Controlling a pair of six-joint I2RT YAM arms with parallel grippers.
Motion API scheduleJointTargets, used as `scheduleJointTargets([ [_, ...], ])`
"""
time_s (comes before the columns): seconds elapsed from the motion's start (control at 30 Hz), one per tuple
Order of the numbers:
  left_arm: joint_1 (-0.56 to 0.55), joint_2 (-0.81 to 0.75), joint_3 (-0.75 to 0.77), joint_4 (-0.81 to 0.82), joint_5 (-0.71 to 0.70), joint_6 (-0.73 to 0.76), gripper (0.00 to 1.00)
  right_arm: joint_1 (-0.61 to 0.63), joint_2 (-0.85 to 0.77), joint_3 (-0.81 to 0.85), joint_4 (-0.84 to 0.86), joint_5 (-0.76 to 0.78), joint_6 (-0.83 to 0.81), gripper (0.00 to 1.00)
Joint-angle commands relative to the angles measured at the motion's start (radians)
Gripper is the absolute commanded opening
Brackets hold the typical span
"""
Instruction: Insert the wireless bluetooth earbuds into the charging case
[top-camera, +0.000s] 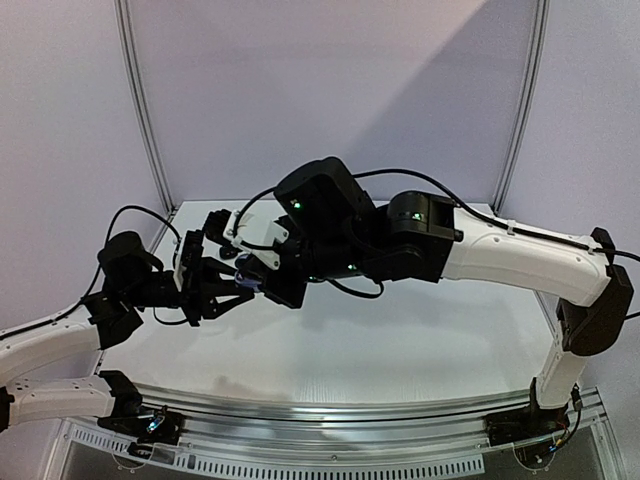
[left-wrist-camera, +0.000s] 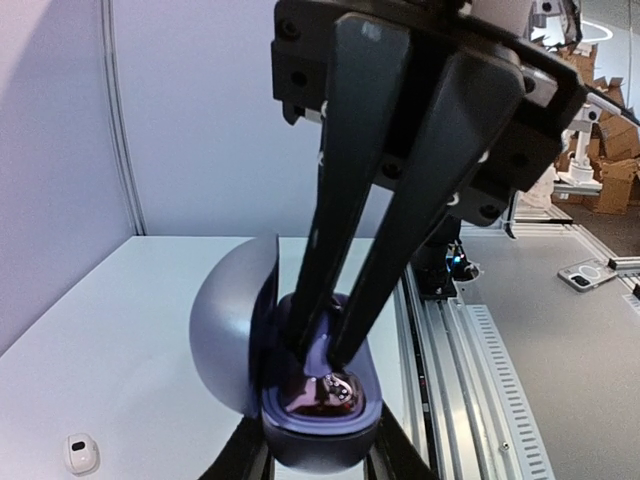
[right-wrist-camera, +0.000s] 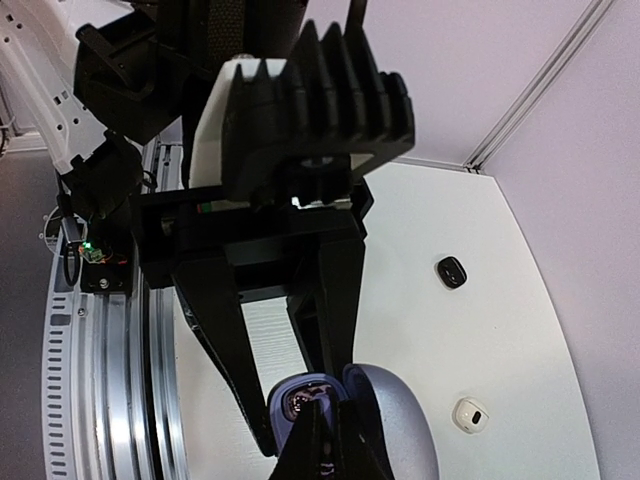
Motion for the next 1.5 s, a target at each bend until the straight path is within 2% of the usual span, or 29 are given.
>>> scheduleJointTargets([
  [0.0,-0.021,-0.03,0.002,0.135,-0.013,-0.043,0.0,0.004,-0.018,-0.093,0.028,-0.023,0.013,0.02],
  [0.3,-0.022,-0.018,0.0,0.188,-0.035,-0.066,0.0,0.004,0.02,-0.101,0.125,-0.024,0.071,0.02],
  [0.47,-0.022,-0.028,-0.005,0.177,-0.045,-0.064,0.0,0.004,0.006,-0.113,0.114,0.0,0.088,0.13],
  [0.63,-0.022,-0.026,-0.013,0.172,-0.047,-0.064,0.0,0.003,-0.011,-0.099,0.089,0.026,0.092,0.19],
  [0.9,-0.022,-0.028,-0.011,0.156,-0.039,-0.06,0.0,0.002,-0.039,-0.085,0.072,0.068,0.091,0.22],
  [1.17,-0.022,-0.028,-0.01,0.147,-0.036,-0.063,0.0,-0.002,-0.051,-0.061,0.071,0.096,0.092,0.37],
  [1.47,-0.022,-0.022,-0.009,0.143,-0.035,-0.064,0.0,-0.004,-0.079,-0.048,0.116,0.112,0.094,0.47],
])
